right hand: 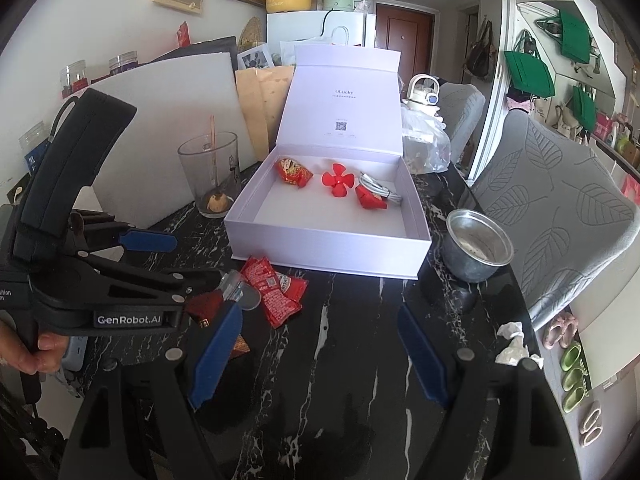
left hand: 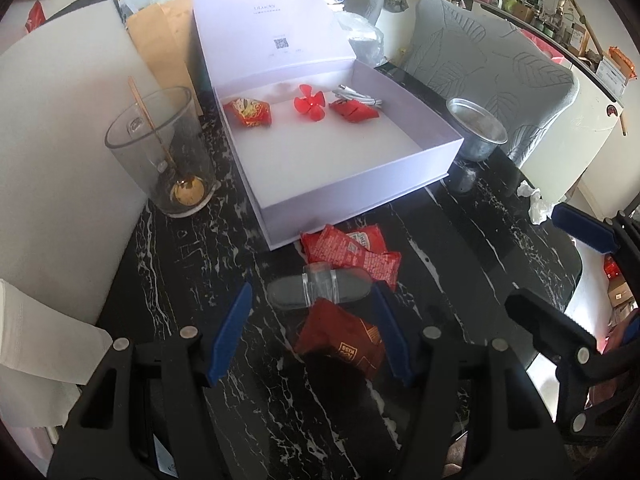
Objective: Organize objects
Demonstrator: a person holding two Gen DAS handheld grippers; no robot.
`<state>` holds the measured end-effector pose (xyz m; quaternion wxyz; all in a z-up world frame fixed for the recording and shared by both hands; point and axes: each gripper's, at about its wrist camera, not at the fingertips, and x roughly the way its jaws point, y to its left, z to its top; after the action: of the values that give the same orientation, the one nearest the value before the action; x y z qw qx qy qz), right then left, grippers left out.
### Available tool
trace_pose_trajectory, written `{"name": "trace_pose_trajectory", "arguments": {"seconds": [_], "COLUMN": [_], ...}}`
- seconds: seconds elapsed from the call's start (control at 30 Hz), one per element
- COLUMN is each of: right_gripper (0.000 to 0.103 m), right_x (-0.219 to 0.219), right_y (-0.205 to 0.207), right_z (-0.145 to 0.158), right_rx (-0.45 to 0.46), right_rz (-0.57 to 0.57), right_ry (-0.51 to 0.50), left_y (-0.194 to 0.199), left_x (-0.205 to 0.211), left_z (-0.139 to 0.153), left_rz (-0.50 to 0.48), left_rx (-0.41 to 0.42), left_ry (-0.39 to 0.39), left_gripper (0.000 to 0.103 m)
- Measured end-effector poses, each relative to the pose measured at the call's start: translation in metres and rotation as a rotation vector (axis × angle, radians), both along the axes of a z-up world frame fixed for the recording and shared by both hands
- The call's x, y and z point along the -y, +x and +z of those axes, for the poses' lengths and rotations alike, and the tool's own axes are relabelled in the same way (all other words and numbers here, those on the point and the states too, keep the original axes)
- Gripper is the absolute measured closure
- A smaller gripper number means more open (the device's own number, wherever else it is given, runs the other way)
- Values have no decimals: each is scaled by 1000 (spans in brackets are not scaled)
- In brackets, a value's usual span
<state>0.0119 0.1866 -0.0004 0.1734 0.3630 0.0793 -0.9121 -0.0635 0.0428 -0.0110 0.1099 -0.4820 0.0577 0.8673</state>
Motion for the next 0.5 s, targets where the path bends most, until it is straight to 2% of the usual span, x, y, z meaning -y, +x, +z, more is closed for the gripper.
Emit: {"name": "trace_pose_trajectory", "arguments": {"seconds": [0.37, 0.5], "right_gripper": [23, 23], "right_x": [-10, -13], "right_y": [-1, -3], "right_z": [-40, -49], "right_rx": [86, 104], "right_rz": [-18, -24], "right_ry": [-25, -23], "left_y": [2, 3], "left_x": [-1, -2], "left_z": [-36, -47], "left_rz": [7, 11], "left_rx": [67, 94], "left_ry": [19, 53], "left_gripper": [43, 43]}}
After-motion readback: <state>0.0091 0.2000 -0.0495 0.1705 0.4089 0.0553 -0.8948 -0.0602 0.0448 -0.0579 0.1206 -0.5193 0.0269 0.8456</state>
